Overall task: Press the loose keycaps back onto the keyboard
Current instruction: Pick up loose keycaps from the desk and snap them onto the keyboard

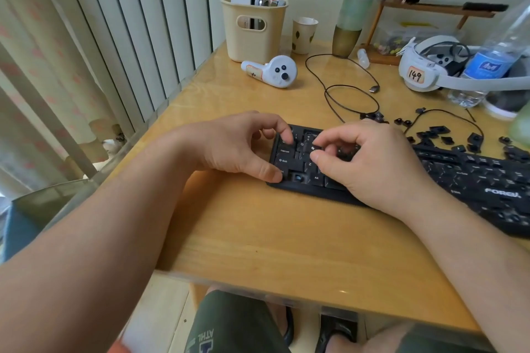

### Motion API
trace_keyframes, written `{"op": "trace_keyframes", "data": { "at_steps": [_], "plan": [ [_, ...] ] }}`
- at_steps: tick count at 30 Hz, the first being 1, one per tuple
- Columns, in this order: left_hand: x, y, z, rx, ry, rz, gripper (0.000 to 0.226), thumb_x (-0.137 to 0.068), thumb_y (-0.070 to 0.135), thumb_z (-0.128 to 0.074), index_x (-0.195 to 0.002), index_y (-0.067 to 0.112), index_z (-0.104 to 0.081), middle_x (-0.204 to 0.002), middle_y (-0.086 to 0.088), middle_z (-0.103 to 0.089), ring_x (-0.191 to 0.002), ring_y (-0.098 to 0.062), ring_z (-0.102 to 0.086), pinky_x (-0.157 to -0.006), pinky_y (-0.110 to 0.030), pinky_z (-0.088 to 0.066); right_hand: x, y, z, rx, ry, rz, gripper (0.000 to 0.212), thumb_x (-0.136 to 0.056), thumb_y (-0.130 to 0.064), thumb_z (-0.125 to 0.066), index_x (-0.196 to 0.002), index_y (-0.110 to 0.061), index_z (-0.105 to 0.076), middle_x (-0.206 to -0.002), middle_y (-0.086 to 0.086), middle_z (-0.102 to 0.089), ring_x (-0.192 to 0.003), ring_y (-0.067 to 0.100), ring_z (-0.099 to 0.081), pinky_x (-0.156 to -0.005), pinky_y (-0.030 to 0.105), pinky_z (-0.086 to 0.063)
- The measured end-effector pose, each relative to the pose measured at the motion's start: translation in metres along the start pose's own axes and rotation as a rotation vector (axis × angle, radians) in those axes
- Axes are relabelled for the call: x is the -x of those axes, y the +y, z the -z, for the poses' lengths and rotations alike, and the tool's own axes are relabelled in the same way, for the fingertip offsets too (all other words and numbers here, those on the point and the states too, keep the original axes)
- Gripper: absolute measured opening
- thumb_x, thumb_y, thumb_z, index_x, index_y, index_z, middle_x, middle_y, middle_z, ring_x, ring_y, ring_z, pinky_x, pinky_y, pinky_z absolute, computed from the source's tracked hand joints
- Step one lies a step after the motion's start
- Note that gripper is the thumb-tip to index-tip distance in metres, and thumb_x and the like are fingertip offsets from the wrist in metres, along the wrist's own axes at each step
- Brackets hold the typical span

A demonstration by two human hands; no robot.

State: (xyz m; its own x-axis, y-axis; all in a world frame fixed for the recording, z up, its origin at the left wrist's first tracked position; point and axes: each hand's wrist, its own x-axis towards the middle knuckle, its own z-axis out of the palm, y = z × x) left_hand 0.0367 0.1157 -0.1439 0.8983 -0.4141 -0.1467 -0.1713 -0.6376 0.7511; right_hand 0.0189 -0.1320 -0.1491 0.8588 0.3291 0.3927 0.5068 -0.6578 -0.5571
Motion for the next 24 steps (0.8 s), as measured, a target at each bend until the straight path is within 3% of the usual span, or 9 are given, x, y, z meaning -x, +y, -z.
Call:
{"op": "trace_keyframes", "data": {
  "at_steps": [4, 6, 8, 10, 14, 18, 21, 24],
  "plan": [
    [0.001, 0.003, -0.004, 0.068, 0.013, -0.053, 0.047, -0.072, 0.026, -0.091, -0.111, 0.041, -0.068, -0.119, 0.011, -0.053, -0.095, -0.003, -0.058, -0.082, -0.018, -0.047, 0.000, -0.002, -0.002, -0.046, 0.026, 0.021, 0.011, -0.082, -0.034, -0.080, -0.093, -0.038, -0.077, -0.079, -0.023, -0.071, -0.084, 0.002, -0.066, -0.074, 0.013, -0.049],
    [-0.001, 0.003, -0.006, 0.140, 0.089, -0.103, 0.038, -0.070, 0.040, -0.087, -0.105, 0.039, -0.073, -0.114, 0.015, -0.058, -0.098, -0.002, -0.058, -0.085, -0.021, -0.043, -0.001, -0.005, -0.003, -0.088, 0.090, 0.051, 0.015, -0.082, -0.027, -0.082, -0.094, -0.035, -0.078, -0.079, -0.021, -0.072, -0.081, -0.002, -0.067, -0.070, 0.008, -0.047],
    [-0.005, 0.004, -0.008, 0.191, 0.184, -0.159, 0.032, -0.071, 0.049, -0.084, -0.098, 0.035, -0.076, -0.113, 0.014, -0.063, -0.109, -0.008, -0.058, -0.093, -0.026, -0.039, -0.002, -0.007, -0.004, -0.120, 0.192, 0.091, 0.017, -0.080, -0.023, -0.083, -0.094, -0.031, -0.078, -0.079, -0.019, -0.072, -0.081, 0.001, -0.069, -0.072, 0.009, -0.049],
    [-0.008, 0.007, -0.011, 0.276, 0.226, -0.218, 0.021, -0.079, 0.044, -0.084, -0.093, 0.031, -0.078, -0.109, 0.007, -0.068, -0.107, -0.012, -0.061, -0.098, -0.030, -0.043, -0.004, -0.009, -0.006, -0.190, 0.248, 0.095, 0.017, -0.079, -0.022, -0.083, -0.091, -0.032, -0.076, -0.076, -0.016, -0.072, -0.079, 0.006, -0.070, -0.071, 0.013, -0.052],
    [-0.010, 0.014, -0.016, 0.424, 0.215, -0.253, 0.012, -0.088, 0.031, -0.078, -0.094, 0.020, -0.078, -0.102, -0.012, -0.073, -0.095, -0.018, -0.066, -0.091, -0.031, -0.052, -0.005, -0.008, -0.009, -0.225, 0.239, 0.040, 0.020, -0.078, -0.025, -0.087, -0.082, -0.035, -0.070, -0.082, -0.021, -0.072, -0.076, 0.004, -0.068, -0.066, 0.012, -0.050],
    [-0.011, 0.016, -0.018, 0.469, 0.197, -0.244, 0.006, -0.096, 0.017, -0.072, -0.094, 0.012, -0.074, -0.089, -0.003, -0.073, -0.084, -0.012, -0.067, -0.079, -0.023, -0.052, -0.004, -0.004, -0.011, -0.229, 0.202, 0.082, 0.013, -0.082, -0.025, -0.085, -0.081, -0.024, -0.072, -0.073, -0.013, -0.070, -0.070, 0.010, -0.067, -0.062, 0.018, -0.051],
    [-0.011, 0.015, -0.017, 0.447, 0.186, -0.231, 0.015, -0.093, 0.020, -0.072, -0.096, 0.005, -0.071, -0.082, -0.001, -0.069, -0.077, -0.011, -0.061, -0.073, -0.022, -0.049, -0.006, -0.001, -0.009, -0.249, 0.178, 0.126, 0.015, -0.086, -0.018, -0.082, -0.092, -0.023, -0.068, -0.080, -0.010, -0.071, -0.074, 0.014, -0.068, -0.067, 0.029, -0.056],
    [-0.012, 0.013, -0.018, 0.448, 0.148, -0.217, 0.017, -0.091, 0.022, -0.073, -0.100, 0.007, -0.071, -0.089, -0.014, -0.072, -0.085, -0.018, -0.062, -0.085, -0.033, -0.050, -0.009, 0.002, -0.006, -0.096, 0.120, 0.230, 0.043, -0.087, -0.011, -0.080, -0.122, -0.034, -0.071, -0.087, -0.010, -0.066, -0.079, 0.013, -0.063, -0.074, 0.023, -0.052]
  ]
}}
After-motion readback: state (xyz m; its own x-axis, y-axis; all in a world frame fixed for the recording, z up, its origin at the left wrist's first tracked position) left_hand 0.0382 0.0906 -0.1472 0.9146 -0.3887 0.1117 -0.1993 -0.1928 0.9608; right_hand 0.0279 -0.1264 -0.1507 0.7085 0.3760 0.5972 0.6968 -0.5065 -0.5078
